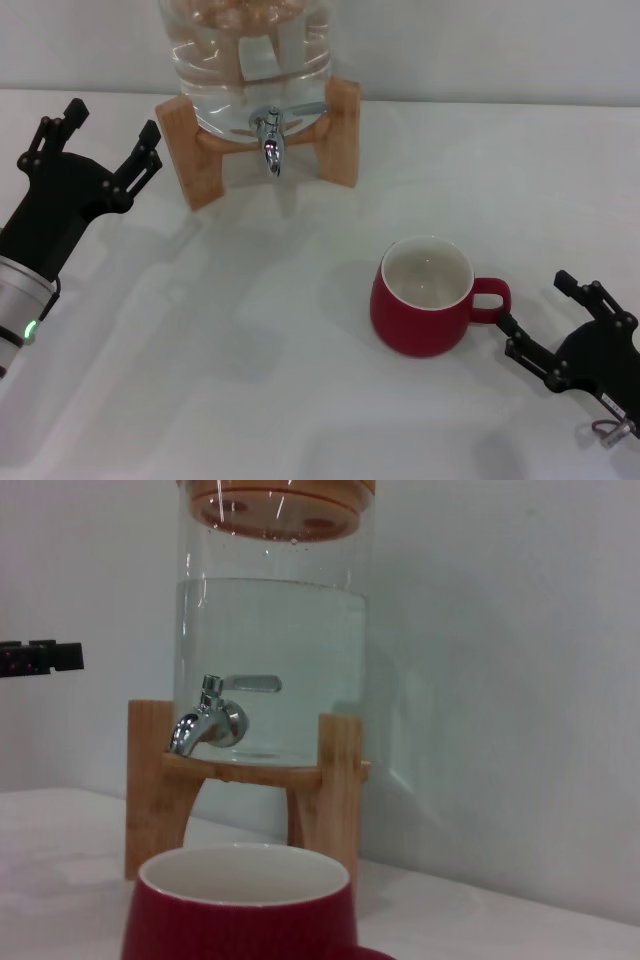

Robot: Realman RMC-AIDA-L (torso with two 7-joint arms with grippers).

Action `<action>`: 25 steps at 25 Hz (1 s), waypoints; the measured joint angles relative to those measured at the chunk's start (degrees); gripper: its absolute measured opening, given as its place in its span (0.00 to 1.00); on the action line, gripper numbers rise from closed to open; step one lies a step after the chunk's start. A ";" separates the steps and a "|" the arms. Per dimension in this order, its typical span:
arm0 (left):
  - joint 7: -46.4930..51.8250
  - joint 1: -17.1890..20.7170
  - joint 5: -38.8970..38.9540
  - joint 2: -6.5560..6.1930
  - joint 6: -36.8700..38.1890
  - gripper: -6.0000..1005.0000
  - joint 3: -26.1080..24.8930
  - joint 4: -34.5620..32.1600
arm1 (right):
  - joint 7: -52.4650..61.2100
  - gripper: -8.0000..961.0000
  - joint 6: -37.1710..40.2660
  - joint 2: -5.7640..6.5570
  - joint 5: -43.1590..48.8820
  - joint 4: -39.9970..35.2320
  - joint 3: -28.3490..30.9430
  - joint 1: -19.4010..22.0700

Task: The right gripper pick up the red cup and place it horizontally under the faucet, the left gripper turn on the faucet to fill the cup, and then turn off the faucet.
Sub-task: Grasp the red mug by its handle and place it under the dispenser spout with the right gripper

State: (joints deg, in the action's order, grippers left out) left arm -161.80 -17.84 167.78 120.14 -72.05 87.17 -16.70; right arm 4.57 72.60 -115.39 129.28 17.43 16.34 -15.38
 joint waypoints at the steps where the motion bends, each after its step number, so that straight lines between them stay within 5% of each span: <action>1: 0.00 0.00 0.00 0.00 0.00 0.87 0.01 0.00 | 0.04 0.87 0.11 -0.01 0.00 0.07 -0.19 0.00; 25: 0.00 -0.01 0.00 0.00 -0.02 0.87 0.19 0.00 | 0.19 0.86 -2.06 -0.10 -0.43 0.86 -0.85 -1.67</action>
State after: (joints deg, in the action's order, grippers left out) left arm -161.81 -17.85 167.78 120.15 -72.07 87.36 -16.70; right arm 4.75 70.55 -115.49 128.85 18.28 15.48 -17.05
